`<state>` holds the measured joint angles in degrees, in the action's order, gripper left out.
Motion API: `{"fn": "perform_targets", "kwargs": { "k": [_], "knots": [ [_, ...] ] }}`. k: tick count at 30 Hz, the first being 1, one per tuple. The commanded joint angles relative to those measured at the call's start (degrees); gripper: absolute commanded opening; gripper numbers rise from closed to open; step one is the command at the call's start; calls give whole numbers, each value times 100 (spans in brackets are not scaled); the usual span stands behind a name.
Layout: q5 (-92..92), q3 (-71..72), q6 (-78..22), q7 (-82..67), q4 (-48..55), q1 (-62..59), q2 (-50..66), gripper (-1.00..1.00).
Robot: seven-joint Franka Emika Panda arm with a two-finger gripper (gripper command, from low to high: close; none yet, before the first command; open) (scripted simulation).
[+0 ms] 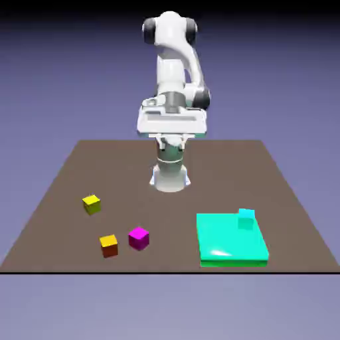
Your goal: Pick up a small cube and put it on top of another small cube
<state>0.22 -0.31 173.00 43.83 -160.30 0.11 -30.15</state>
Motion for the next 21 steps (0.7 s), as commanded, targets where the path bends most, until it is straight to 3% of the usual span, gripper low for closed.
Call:
{"fn": "perform_targets", "kwargs": {
  "k": [1,19,21],
  "knots": [
    [18,-26,-83,114,58,-48,208,0],
    [343,-490,-1580,2155,1101,-907,3945,0],
    [389,-439,-1408,2120,1137,-946,4153,0]
  ]
}}
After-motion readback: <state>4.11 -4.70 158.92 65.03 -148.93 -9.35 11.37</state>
